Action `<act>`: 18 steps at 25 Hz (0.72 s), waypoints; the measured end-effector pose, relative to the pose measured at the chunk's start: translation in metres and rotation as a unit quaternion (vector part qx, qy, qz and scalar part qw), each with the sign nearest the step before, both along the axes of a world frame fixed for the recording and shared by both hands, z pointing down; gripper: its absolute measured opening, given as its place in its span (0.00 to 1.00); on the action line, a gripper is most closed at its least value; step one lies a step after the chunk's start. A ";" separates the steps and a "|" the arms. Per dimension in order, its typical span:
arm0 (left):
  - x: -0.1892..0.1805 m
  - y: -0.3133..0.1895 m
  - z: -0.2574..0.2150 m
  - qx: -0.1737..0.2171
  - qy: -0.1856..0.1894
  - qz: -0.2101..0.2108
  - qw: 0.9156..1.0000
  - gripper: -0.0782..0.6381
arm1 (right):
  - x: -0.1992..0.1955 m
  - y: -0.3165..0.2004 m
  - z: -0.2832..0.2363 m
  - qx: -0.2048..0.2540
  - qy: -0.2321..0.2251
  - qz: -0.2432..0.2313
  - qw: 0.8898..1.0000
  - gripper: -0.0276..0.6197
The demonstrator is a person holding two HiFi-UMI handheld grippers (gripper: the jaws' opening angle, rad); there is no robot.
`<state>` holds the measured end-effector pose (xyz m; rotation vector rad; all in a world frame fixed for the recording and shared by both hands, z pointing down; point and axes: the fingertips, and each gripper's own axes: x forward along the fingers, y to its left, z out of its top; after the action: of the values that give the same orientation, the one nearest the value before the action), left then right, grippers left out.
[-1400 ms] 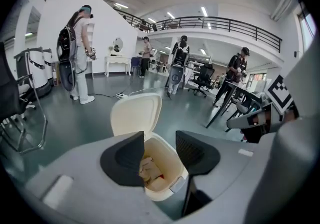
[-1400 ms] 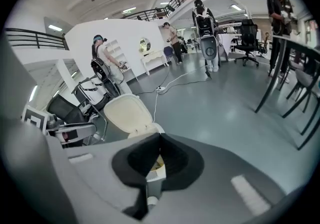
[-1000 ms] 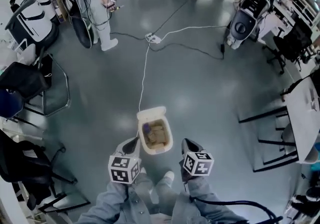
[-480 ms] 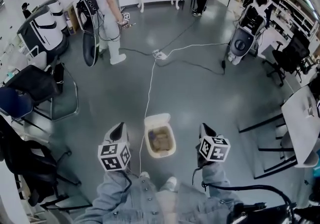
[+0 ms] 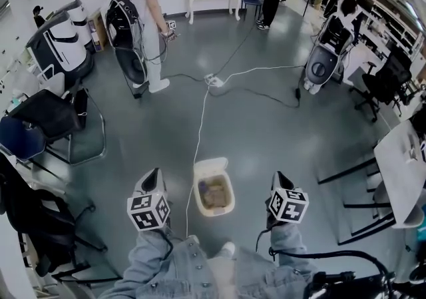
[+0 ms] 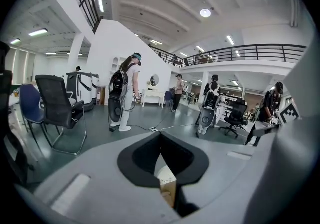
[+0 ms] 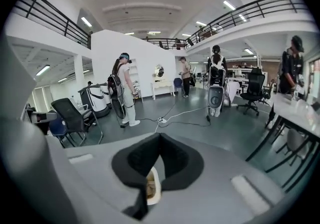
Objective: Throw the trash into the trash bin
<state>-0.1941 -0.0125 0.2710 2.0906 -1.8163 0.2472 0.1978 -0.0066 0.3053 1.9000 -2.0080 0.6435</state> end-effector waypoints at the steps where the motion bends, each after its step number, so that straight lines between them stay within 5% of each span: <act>1: 0.001 0.000 -0.001 0.001 0.000 0.001 1.000 0.12 | -0.001 -0.001 -0.002 0.002 0.002 -0.002 1.000 0.05; 18: -0.002 0.002 0.010 -0.013 0.002 -0.005 1.000 0.12 | -0.021 -0.003 0.004 -0.006 -0.012 -0.015 1.000 0.05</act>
<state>-0.1962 -0.0105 0.2808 2.0631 -1.8115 0.2622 0.1768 -0.0094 0.3089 1.8607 -2.0393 0.6711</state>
